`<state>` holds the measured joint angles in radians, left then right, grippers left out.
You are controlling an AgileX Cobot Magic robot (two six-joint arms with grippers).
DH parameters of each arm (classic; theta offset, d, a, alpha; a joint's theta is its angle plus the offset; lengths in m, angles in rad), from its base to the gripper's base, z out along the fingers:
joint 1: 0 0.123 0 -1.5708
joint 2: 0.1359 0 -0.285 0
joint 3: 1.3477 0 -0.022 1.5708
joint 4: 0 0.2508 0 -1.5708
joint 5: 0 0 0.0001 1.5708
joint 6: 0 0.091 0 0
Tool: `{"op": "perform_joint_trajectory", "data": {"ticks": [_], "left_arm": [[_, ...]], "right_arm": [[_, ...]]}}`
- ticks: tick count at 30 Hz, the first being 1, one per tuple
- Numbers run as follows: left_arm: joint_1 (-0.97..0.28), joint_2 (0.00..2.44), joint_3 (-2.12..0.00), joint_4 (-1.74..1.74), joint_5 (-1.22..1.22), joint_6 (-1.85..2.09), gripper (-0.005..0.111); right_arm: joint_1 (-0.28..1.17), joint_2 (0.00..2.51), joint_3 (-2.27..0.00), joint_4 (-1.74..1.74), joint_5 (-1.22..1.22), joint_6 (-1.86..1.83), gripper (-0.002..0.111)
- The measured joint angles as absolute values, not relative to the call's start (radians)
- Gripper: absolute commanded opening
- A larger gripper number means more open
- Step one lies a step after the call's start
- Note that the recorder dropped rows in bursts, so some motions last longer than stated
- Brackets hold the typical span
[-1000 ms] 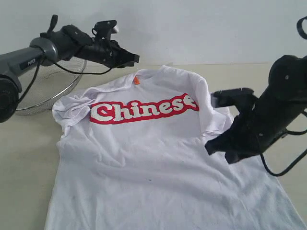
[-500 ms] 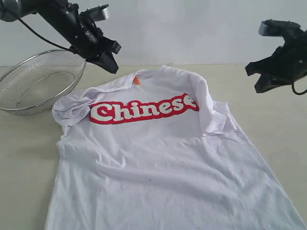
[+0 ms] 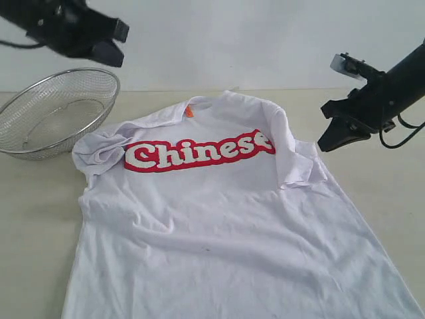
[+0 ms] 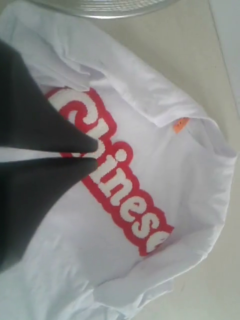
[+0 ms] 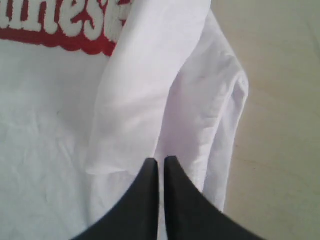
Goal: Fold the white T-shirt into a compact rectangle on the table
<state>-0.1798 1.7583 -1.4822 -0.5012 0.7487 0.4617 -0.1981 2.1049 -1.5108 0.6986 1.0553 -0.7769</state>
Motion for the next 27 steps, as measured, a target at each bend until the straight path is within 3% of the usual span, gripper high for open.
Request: {"op": "perform_joint_trajectory", "data": {"ticks": [2, 5, 8, 10, 15, 27], "left_arm": [[-0.187, 1.698, -1.285, -0.578, 0.610, 0.476, 0.005], [-0.228, 1.689, -1.019, -0.804, 0.464, 0.646, 0.005], [-0.305, 1.739, -0.871, -1.089, 0.406, 0.931, 0.005], [-0.344, 1.773, -0.834, -1.240, 0.388, 1.062, 0.005], [-0.386, 1.848, -0.827, -1.440, 0.347, 1.209, 0.005], [-0.388, 1.898, -0.826, -1.469, 0.330, 1.250, 0.005]], "right_arm": [[-0.198, 2.107, -1.511, 0.709, 1.069, -0.779, 0.004], [-0.198, 2.107, -1.512, 0.731, 1.095, -0.781, 0.023], [-0.198, 2.107, -1.512, 0.741, 1.115, -0.773, 0.048], [-0.198, 2.107, -1.512, 0.742, 1.120, -0.746, 0.056], [-0.196, 2.107, -1.512, 0.743, 1.122, -0.713, 0.052], [-0.149, 2.182, -1.512, 0.724, 1.080, -0.655, 0.052]]}}
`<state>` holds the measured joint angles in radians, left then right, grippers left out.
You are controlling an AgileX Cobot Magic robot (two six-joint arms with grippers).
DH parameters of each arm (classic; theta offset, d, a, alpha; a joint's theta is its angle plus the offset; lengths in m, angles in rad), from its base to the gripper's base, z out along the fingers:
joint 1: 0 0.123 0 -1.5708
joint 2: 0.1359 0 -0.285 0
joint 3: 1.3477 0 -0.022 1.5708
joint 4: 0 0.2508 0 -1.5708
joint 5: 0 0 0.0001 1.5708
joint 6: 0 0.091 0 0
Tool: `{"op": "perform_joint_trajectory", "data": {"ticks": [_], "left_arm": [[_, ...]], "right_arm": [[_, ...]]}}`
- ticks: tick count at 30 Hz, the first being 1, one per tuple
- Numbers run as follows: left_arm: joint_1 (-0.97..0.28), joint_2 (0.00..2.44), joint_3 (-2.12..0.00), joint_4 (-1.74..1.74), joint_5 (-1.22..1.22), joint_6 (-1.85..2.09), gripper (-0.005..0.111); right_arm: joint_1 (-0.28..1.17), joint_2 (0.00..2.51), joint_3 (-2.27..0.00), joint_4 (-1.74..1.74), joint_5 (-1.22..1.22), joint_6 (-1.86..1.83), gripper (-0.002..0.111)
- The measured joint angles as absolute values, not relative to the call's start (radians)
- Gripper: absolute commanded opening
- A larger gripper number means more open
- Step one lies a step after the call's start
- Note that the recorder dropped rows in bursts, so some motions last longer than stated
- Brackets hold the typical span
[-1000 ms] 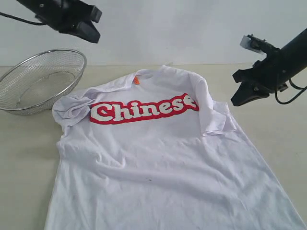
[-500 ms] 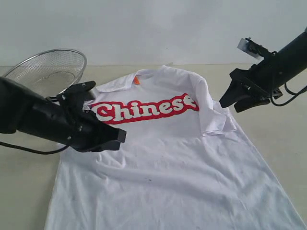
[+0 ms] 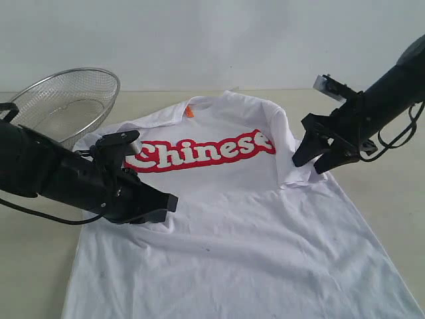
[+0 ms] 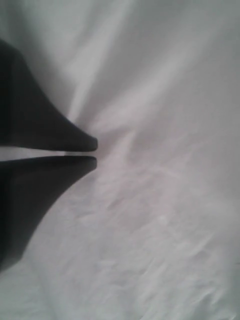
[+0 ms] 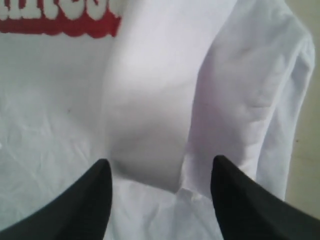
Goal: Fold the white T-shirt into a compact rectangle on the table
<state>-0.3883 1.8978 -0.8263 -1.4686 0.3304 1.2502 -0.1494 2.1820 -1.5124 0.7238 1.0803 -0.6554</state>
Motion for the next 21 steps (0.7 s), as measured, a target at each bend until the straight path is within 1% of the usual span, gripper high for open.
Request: {"op": "perform_joint_trajectory", "data": {"ticks": [11, 13, 14, 16, 18, 21], "left_arm": [[-0.388, 1.898, -0.826, -1.469, 0.329, 1.258, 0.005], [-0.388, 1.898, -0.826, -1.469, 0.329, 1.258, 0.005], [-0.388, 1.898, -0.826, -1.469, 0.329, 1.258, 0.005], [-0.388, 1.898, -0.826, -1.469, 0.329, 1.258, 0.005], [-0.388, 1.898, -0.826, -1.469, 0.329, 1.258, 0.005], [-0.388, 1.898, -0.826, -1.469, 0.329, 1.258, 0.005]], "right_arm": [[-0.149, 2.226, -1.512, 0.813, 1.090, -0.653, 0.052], [-0.149, 2.226, -1.512, 0.824, 1.094, -0.653, 0.042], [-0.149, 2.226, -1.512, 0.828, 1.094, -0.653, 0.034], [-0.149, 2.226, -1.512, 0.830, 1.094, -0.653, 0.015], [-0.149, 2.226, -1.512, 0.832, 1.094, -0.663, 0.000], [-0.149, 2.226, -1.512, 0.832, 1.091, -0.702, 0.000]]}}
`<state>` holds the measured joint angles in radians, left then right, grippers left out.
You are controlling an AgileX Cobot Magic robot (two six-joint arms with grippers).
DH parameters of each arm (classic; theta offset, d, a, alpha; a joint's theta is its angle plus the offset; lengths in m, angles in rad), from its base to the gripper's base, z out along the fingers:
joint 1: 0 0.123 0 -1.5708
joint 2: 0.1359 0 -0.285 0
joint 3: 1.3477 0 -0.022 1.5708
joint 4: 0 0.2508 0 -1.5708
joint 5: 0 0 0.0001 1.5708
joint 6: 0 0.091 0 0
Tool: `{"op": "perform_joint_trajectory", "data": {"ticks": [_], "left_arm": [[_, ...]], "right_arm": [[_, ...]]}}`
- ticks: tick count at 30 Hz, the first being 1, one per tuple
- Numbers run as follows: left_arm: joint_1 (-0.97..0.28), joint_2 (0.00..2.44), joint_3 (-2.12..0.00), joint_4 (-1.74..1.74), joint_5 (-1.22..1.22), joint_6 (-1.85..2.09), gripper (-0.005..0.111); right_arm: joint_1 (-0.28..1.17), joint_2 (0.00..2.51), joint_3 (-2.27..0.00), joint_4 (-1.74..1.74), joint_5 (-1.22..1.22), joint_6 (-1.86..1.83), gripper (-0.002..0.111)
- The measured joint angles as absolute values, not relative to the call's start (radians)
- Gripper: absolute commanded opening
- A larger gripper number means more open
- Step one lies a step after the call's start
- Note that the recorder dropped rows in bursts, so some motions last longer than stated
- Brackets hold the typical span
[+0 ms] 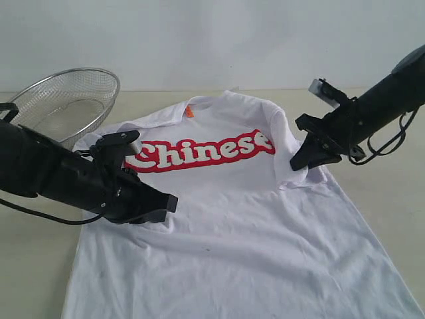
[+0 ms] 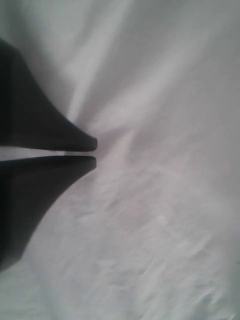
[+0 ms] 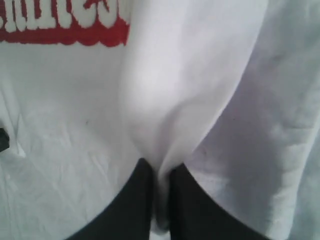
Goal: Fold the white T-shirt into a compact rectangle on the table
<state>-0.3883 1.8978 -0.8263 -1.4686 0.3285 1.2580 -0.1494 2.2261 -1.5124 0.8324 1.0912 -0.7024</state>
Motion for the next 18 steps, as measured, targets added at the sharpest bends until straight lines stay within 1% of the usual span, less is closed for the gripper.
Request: {"op": "perform_joint_trajectory", "data": {"ticks": [4, 8, 10, 12, 16, 18], "left_arm": [[-0.388, 1.898, -0.826, -1.469, 0.329, 1.268, 0.005], [-0.388, 1.898, -0.826, -1.471, 0.329, 1.268, 0.005], [-0.388, 1.898, -0.826, -1.471, 0.329, 1.268, 0.005], [-0.388, 1.898, -0.826, -1.473, 0.329, 1.268, 0.005], [-0.388, 1.908, -0.826, -1.473, 0.339, 1.268, 0.005], [-0.388, 1.928, -0.826, -1.473, 0.354, 1.268, 0.005]], "right_arm": [[-0.149, 2.226, -1.591, 0.832, 1.080, -0.731, 0.000], [-0.149, 2.211, -1.755, 0.751, 0.993, -0.651, 0.000], [-0.149, 2.205, -1.864, 0.558, 0.916, -0.522, 0.000], [-0.149, 2.204, -1.923, 0.396, 0.874, -0.444, 0.000], [-0.149, 2.231, -1.961, 0.217, 0.848, -0.380, 0.000], [-0.149, 2.261, -1.962, 0.193, 0.872, -0.357, 0.000]]}}
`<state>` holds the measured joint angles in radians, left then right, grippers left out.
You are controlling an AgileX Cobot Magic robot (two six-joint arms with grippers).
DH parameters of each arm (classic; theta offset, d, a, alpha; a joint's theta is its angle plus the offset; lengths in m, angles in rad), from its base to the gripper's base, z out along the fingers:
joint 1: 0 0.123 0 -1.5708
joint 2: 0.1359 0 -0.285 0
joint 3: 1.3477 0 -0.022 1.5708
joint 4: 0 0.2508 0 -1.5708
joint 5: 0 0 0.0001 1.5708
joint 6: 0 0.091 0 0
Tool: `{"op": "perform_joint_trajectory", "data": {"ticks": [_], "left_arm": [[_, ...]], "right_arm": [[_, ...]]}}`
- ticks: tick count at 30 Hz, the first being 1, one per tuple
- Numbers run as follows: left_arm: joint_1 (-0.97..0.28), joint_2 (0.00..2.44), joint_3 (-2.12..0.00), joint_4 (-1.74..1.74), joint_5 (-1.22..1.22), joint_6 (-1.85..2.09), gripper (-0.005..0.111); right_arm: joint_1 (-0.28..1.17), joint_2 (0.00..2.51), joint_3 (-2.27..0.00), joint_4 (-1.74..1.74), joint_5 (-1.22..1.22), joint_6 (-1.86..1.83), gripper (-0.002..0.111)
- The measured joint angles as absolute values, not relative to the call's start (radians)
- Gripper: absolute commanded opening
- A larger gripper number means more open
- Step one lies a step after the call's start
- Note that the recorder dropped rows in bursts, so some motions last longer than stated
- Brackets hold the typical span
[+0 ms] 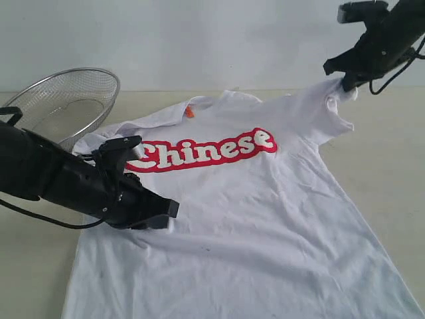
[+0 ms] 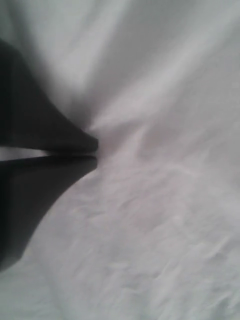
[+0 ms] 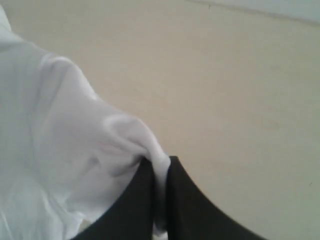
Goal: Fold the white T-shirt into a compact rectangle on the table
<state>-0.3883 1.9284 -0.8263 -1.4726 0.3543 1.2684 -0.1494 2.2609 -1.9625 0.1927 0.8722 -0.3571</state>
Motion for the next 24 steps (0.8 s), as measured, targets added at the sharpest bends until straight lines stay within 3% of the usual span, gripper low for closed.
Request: {"op": "perform_joint_trajectory", "data": {"ticks": [12, 14, 17, 19, 21, 22, 24], "left_arm": [[-0.388, 1.957, -0.834, -1.501, 0.410, 1.268, 0.005], [-0.388, 1.957, -0.834, -1.501, 0.414, 1.268, 0.005], [-0.388, 1.959, -0.834, -1.503, 0.420, 1.268, 0.005], [-0.388, 1.959, -0.834, -1.503, 0.422, 1.268, 0.005], [-0.388, 1.959, -0.834, -1.503, 0.422, 1.268, 0.005], [-0.388, 1.959, -0.834, -1.503, 0.422, 1.268, 0.005], [-0.388, 1.959, -0.834, -1.503, 0.422, 1.268, 0.005]], "right_arm": [[-0.151, 2.302, -1.962, 0.046, 0.900, -0.274, 0.004], [-0.151, 2.302, -1.962, 0.021, 0.890, -0.264, 0.018], [-0.151, 2.302, -1.962, 0.000, 0.886, -0.260, 0.057], [-0.151, 2.302, -1.962, 0.000, 0.886, -0.257, 0.072], [-0.151, 2.302, -1.962, -0.020, 0.884, -0.232, 0.061], [-0.151, 2.302, -1.962, -0.041, 0.886, -0.211, 0.047], [-0.151, 2.289, -1.962, -0.085, 0.914, -0.144, 0.007]]}}
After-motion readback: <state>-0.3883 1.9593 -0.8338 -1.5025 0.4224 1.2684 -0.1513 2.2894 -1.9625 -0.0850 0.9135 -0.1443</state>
